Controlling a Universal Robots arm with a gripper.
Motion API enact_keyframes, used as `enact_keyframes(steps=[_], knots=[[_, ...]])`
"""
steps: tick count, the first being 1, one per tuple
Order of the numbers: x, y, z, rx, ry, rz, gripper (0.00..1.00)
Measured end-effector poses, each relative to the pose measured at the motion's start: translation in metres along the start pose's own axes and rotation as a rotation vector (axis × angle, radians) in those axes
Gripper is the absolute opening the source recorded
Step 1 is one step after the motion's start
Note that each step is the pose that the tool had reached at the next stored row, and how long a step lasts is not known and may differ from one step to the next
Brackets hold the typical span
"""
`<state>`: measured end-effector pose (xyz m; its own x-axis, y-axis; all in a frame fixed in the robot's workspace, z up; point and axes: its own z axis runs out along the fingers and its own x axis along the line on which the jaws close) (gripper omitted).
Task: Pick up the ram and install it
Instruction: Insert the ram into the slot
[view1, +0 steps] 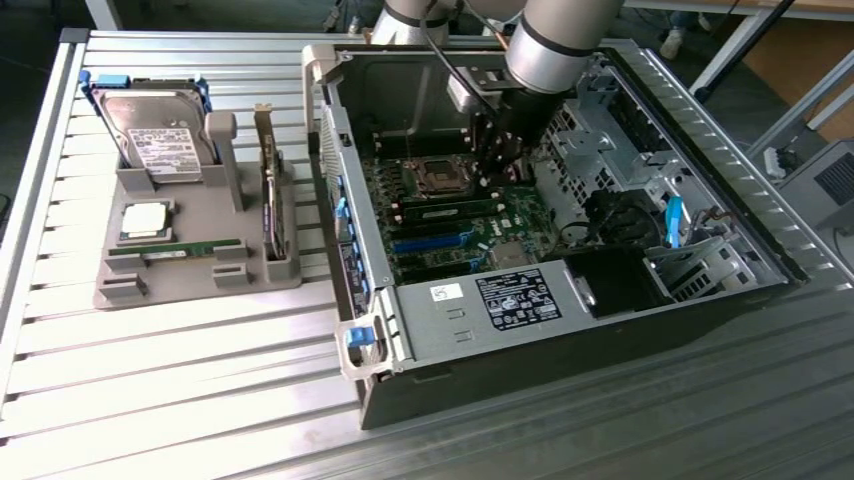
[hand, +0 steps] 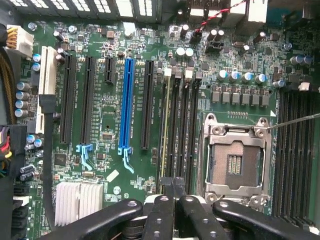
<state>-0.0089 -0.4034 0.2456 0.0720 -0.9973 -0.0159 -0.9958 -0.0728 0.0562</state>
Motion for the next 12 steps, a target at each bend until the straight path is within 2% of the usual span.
enact_keyframes(steps=[4,12], knots=[[0.001,-0.0080,-0.0005,-0.0022,0.0010,0.000,0.09],[0.001,-0.0145,-0.0019,-0.0023,0.0012,0.000,0.09]])
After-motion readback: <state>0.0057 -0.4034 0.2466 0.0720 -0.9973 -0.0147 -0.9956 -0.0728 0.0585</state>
